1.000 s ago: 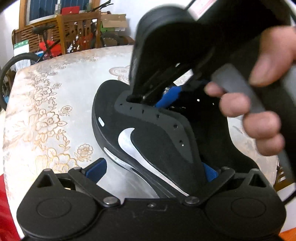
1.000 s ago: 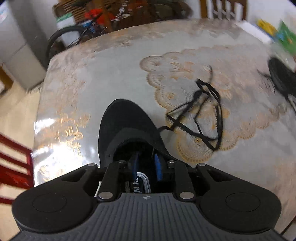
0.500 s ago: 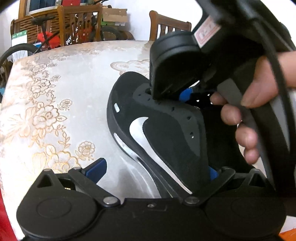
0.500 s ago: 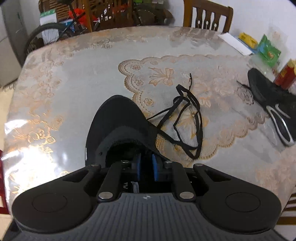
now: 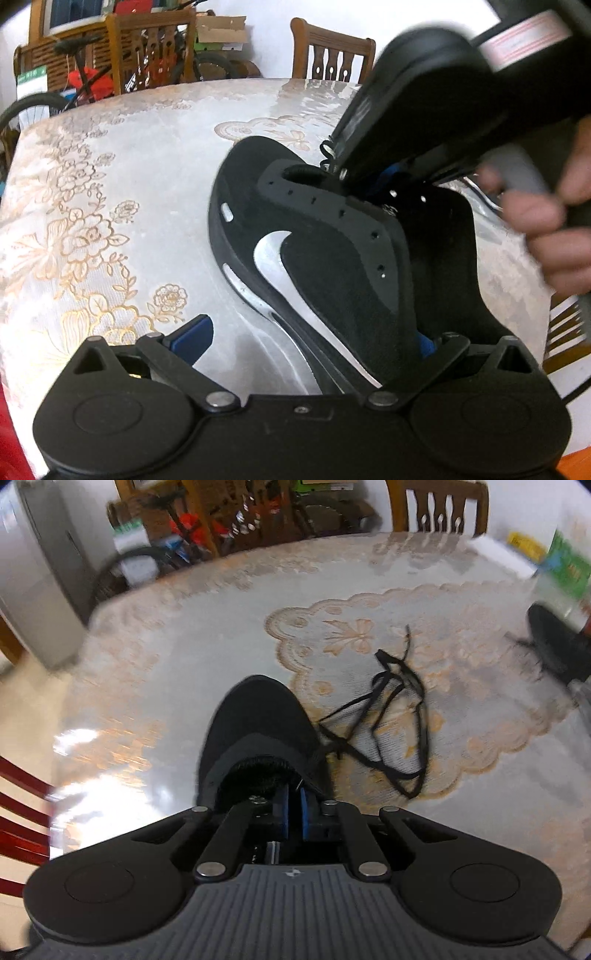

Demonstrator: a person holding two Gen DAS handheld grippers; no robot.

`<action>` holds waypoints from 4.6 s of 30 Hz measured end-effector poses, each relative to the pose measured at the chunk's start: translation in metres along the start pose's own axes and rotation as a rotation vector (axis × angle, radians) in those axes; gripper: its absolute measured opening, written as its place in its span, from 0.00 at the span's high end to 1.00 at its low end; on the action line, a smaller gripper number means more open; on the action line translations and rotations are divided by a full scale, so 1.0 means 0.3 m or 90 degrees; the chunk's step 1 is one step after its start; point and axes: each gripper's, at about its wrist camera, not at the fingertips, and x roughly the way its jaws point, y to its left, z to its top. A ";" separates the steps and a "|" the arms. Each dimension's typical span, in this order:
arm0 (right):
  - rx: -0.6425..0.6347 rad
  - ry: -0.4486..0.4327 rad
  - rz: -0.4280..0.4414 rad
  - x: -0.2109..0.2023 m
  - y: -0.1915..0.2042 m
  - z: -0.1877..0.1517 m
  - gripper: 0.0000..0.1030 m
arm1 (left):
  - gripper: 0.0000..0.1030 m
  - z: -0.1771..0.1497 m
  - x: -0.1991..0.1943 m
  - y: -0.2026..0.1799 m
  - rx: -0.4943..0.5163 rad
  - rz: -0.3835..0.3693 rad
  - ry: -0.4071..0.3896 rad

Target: Lace up shoes with both hands

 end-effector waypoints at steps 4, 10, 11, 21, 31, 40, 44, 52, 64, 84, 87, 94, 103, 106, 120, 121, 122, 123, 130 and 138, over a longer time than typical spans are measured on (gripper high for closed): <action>0.132 0.024 0.209 -0.044 -0.114 0.004 0.97 | 0.00 0.013 0.026 -0.008 0.021 0.020 0.006; 0.282 0.051 0.445 -0.042 -0.194 -0.033 0.96 | 0.00 -0.009 0.005 0.004 0.008 0.019 0.014; 0.282 0.050 0.470 -0.049 -0.187 -0.035 0.95 | 0.00 -0.008 0.004 0.003 0.008 0.020 0.016; 0.241 -0.063 0.752 -0.265 -0.109 0.089 1.00 | 0.00 0.028 0.007 -0.049 0.070 0.070 0.006; -0.647 -0.037 0.180 -0.222 0.181 0.137 0.71 | 0.00 0.035 -0.067 -0.077 0.089 0.133 -0.030; -0.765 0.072 0.210 0.012 0.205 0.099 0.61 | 0.00 0.017 -0.148 -0.126 -0.004 0.230 -0.042; -0.717 0.002 0.255 0.000 0.140 0.077 0.97 | 0.00 0.022 -0.161 -0.169 -0.044 0.274 -0.032; -0.228 -0.032 0.581 -0.140 -0.096 0.241 1.00 | 0.00 0.044 -0.200 -0.227 -0.104 0.348 -0.030; -0.267 0.049 0.508 -0.074 -0.025 0.202 0.70 | 0.00 0.120 -0.174 -0.266 -0.101 0.425 -0.029; 0.010 0.075 0.643 0.094 -0.088 0.200 0.99 | 0.00 0.187 -0.112 -0.218 -0.081 0.485 -0.038; 0.100 0.113 0.740 0.085 -0.141 0.216 0.99 | 0.00 0.209 -0.052 -0.188 -0.068 0.476 -0.013; 0.231 0.052 0.968 -0.064 -0.213 0.340 0.99 | 0.00 0.217 0.081 -0.188 -0.018 0.480 0.081; 0.031 -0.282 1.031 -0.580 -0.296 0.593 0.99 | 0.00 0.186 0.083 -0.201 -0.033 0.464 0.091; -0.161 -0.401 0.894 -0.752 -0.260 0.581 0.99 | 0.00 0.181 0.052 -0.215 -0.037 0.469 0.073; -0.857 -0.084 0.424 -0.172 0.221 0.167 0.99 | 0.00 0.126 -0.066 -0.291 -0.114 0.457 0.008; -0.873 -0.056 0.423 -0.138 0.239 0.148 0.99 | 0.00 0.119 -0.063 -0.292 -0.114 0.456 0.013; -0.880 -0.029 0.423 -0.118 0.253 0.138 0.99 | 0.00 0.115 -0.061 -0.293 -0.114 0.458 0.014; -0.881 -0.007 0.422 -0.108 0.255 0.126 0.99 | 0.00 0.111 -0.060 -0.292 -0.113 0.461 0.013; -0.912 0.071 0.367 -0.042 0.204 0.055 0.96 | 0.00 0.105 -0.061 -0.267 -0.141 0.452 -0.002; -0.932 0.039 0.362 -0.085 0.189 0.054 0.72 | 0.00 0.105 -0.066 -0.257 -0.150 0.442 -0.008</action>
